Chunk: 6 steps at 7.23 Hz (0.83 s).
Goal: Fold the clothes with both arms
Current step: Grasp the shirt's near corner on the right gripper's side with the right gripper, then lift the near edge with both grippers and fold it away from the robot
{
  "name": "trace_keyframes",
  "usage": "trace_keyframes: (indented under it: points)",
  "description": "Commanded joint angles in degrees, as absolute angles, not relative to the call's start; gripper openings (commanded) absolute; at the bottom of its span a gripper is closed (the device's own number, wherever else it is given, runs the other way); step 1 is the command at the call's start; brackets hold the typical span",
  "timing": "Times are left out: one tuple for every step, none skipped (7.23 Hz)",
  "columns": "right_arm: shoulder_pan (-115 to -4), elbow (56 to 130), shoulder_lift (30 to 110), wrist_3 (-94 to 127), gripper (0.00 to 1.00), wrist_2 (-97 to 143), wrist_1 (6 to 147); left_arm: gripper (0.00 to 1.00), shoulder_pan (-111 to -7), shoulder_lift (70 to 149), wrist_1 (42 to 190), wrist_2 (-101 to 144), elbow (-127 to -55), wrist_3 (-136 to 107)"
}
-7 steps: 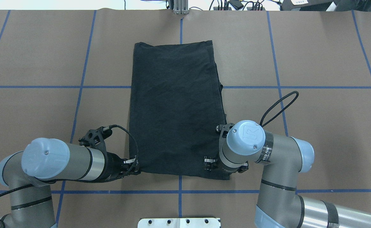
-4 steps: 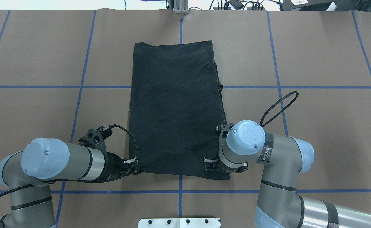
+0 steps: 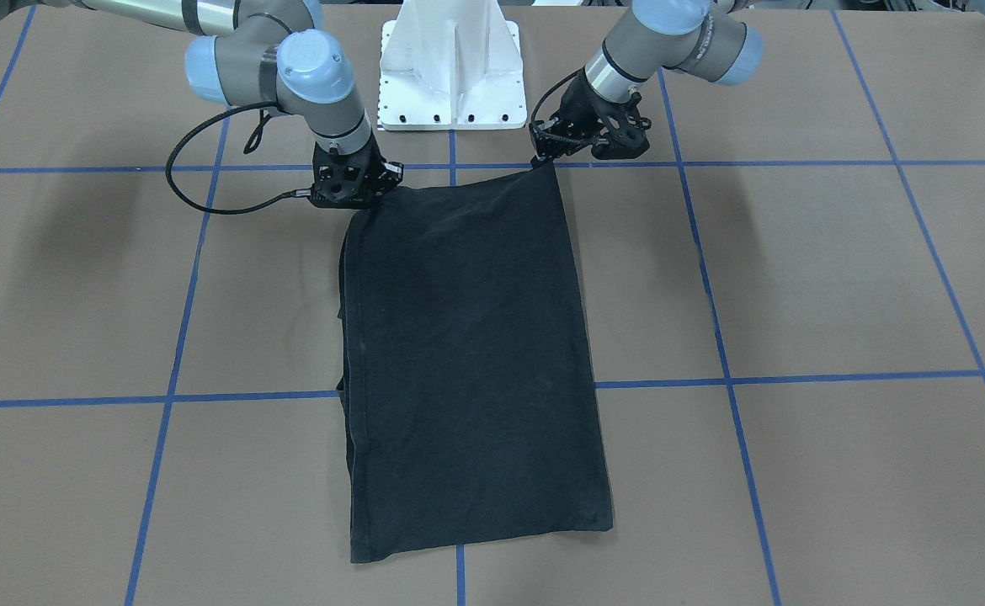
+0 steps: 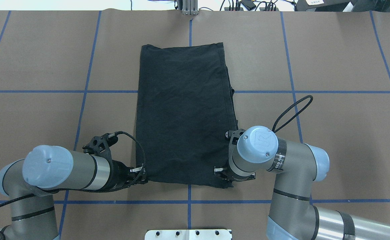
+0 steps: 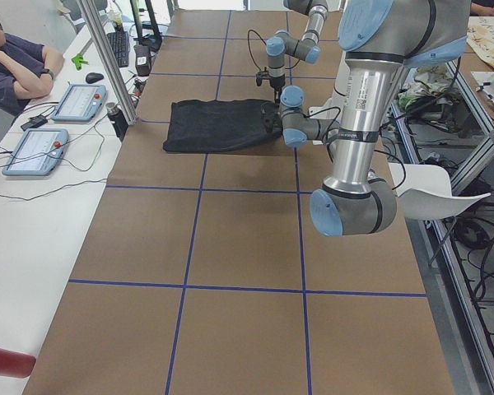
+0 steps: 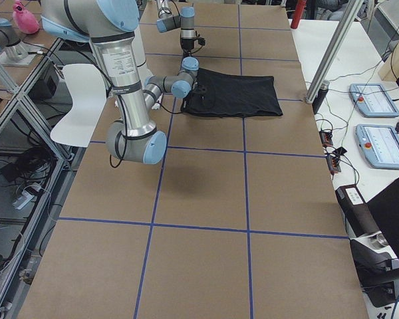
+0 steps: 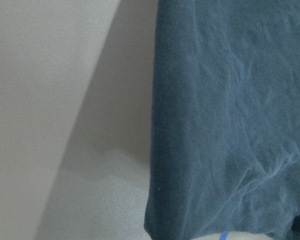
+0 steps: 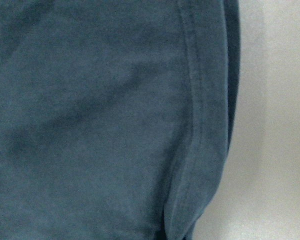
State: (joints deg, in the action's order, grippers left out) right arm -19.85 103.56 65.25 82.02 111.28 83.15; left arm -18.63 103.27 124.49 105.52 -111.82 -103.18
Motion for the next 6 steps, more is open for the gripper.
trace_keyframes:
  points:
    - [-20.7, 104.0, 64.3, 82.0, 0.0, 111.9, 83.1, 0.0, -18.7, 103.3, 124.5, 105.5, -112.1, -103.2]
    - [-21.3, 104.1, 64.2, 82.1, 0.0, 113.1, 83.0, 0.0, -18.8, 103.3, 124.5, 105.6, -112.4, -103.2]
    - [-21.4, 105.3, 64.9, 82.1, 0.0, 114.7, 83.0, 0.0, -18.8, 102.9, 124.5, 105.6, -112.9, -103.2]
    - [-21.4, 107.0, 66.0, 82.1, 0.0, 117.1, 83.1, 0.0, -18.8, 102.4, 124.5, 105.7, -114.2, -103.1]
    - [-21.5, 110.5, 68.3, 82.1, 0.0, 121.9, 83.1, 0.0, -18.8, 102.4, 124.2, 106.1, -115.2, -103.1]
    - [-21.6, 113.1, 70.5, 82.0, 0.0, 126.6, 83.1, 0.0, -18.7, 102.5, 121.8, 109.1, -115.8, -103.2]
